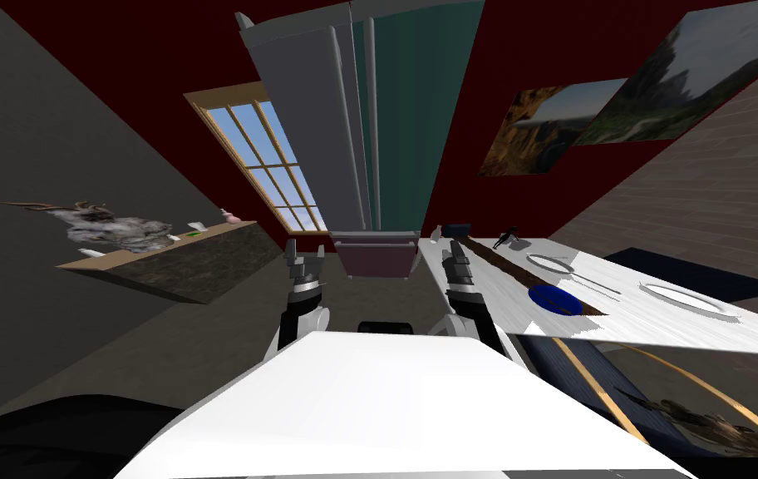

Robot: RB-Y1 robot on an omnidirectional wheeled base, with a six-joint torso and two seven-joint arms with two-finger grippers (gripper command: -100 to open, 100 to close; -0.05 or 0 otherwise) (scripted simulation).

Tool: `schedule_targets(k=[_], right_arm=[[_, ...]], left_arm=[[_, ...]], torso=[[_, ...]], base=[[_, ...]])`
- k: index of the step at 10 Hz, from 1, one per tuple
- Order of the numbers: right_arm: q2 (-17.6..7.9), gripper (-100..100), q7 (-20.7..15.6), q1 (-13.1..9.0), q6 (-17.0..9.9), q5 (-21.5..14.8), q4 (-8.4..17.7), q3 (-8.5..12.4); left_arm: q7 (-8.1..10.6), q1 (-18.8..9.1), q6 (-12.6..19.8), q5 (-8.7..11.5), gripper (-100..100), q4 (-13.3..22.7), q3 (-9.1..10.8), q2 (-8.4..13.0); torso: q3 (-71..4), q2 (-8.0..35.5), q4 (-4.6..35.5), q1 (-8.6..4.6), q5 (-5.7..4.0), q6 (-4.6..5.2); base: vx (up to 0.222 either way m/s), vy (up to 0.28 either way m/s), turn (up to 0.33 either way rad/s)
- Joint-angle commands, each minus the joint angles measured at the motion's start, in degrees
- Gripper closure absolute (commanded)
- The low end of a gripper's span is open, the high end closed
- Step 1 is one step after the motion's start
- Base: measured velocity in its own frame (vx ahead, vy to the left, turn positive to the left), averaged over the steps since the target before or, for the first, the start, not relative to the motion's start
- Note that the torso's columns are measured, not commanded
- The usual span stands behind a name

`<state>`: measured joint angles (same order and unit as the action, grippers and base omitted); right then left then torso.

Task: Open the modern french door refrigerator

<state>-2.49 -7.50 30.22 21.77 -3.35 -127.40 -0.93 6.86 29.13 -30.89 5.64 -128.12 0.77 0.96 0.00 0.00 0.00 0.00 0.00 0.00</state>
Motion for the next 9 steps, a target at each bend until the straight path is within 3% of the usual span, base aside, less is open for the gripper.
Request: schedule_targets(k=[1, 9], right_arm=[[0.00, 0, 0.00, 0.00, 0.00, 0.00, 0.00, 0.00], [0.00, 0, 0.00, 0.00, 0.01, 0.00, -0.02, 0.00]], left_arm=[[0.00, 0.00, 0.00, 0.00, 0, 0.00, 0.00, 0.00], [0.00, 0.00, -0.01, 0.00, 0, -0.02, 0.00, 0.00]], torso=[[-4.67, 2.32, 2.35, 0.00, 0.00, 0.00], [-70.73, 35.39, 35.37, 0.00, 0.00, 0.00]], base=[[0.000, 0.000, 0.000], [0.000, 0.000, 0.000]])
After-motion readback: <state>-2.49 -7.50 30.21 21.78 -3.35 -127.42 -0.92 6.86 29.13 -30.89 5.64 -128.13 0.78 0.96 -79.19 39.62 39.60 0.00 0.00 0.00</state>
